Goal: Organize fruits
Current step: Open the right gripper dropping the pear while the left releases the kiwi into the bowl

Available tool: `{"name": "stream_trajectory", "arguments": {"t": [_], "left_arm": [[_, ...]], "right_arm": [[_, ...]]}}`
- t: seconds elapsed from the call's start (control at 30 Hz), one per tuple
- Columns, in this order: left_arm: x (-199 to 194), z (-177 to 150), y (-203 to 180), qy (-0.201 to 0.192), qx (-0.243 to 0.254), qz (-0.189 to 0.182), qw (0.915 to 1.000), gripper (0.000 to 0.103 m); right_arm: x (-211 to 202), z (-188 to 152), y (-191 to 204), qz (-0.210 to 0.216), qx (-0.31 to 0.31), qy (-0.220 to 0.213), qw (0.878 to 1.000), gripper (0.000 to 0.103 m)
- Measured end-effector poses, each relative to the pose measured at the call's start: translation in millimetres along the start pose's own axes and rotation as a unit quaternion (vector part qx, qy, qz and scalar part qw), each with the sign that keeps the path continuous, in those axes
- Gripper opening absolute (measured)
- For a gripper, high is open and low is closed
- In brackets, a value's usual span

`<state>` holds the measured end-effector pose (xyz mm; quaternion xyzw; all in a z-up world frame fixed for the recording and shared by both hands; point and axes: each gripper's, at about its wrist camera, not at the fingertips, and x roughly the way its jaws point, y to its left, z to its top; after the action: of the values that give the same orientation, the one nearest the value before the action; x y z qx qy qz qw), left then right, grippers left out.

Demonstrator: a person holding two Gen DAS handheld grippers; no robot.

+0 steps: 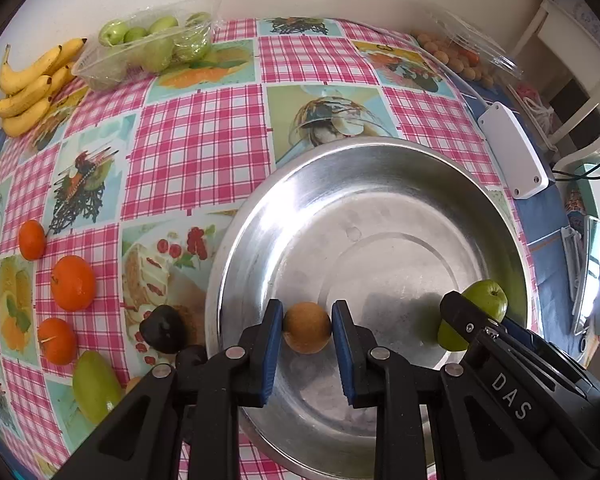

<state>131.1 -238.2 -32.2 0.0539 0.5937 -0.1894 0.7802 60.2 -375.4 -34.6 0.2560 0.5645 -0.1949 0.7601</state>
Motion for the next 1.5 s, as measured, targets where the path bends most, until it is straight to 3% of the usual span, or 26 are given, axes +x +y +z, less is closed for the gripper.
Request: {"name": "stream_trajectory", "arguments": {"t": [0.47,0.6,0.87,1.0,1.2,1.5], "left_arm": [[-28,1,10,-0.012,-0.025,-0.019,0.9994,0.035],[-43,3,23,-0.03,-0.044,-0.023,0.9983,0.044],[-52,-2,67,-0.051,-0.098,-0.021,0.9936,0.046],[-48,-4,97,-0.047,-0.138,0.006,0.9893,0.048],[-40,-12,120,-0.032,-0.174,0.017,0.9841,0.05],[-37,-17,119,-0.025,-0.173,0.022,0.9843,0.057]], "right_arm": [[-28,5,10,0.007,-0.03,-0.027,0.999,0.043],[-36,4,12,0.012,-0.035,-0.037,0.999,0.043],[-32,-2,18,0.013,-0.048,-0.026,0.998,0.043],[-25,-4,25,0.02,-0.06,-0.015,0.998,0.042],[-22,-6,41,0.016,-0.081,-0.012,0.996,0.042],[-20,-14,65,0.016,-0.115,-0.01,0.993,0.042]]}}
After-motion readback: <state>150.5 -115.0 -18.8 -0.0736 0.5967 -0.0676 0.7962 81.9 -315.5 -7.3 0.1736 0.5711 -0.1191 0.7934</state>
